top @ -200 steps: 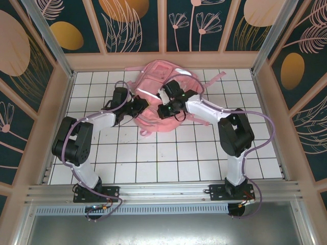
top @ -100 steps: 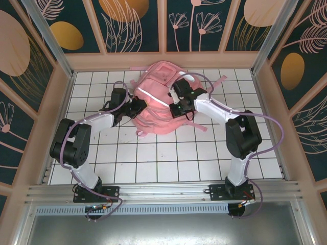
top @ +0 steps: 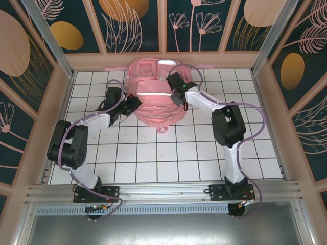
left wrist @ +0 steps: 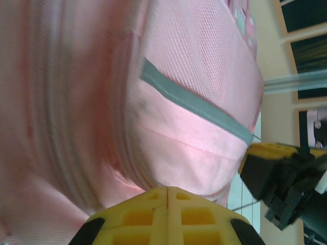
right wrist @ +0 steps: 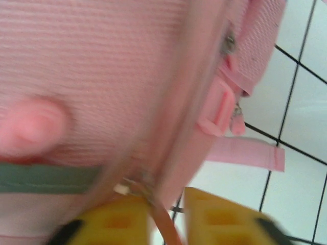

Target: Pack books, pencil case, and school supplies into a backpack

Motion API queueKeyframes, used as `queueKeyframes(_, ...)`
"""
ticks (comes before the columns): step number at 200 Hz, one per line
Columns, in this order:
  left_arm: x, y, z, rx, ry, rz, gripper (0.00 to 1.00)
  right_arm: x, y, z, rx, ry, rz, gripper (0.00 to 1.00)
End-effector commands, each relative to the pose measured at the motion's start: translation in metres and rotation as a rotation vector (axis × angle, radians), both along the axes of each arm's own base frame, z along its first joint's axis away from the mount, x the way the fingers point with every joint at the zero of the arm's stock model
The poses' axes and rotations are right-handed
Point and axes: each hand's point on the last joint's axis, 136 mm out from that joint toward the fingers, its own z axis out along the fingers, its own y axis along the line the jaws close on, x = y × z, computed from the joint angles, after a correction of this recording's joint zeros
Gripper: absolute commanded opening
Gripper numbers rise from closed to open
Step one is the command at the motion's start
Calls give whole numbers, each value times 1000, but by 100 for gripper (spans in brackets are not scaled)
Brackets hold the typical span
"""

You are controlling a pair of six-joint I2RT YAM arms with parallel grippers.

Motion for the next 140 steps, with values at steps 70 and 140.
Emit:
queueKeyframes(70, 5, 49, 56, 268, -187, 154, 58, -26, -106, 66, 365, -331, -315, 99)
queueKeyframes(140, -57, 200, 58, 890, -274, 653, 99, -57, -182, 17, 316, -637, -392, 99)
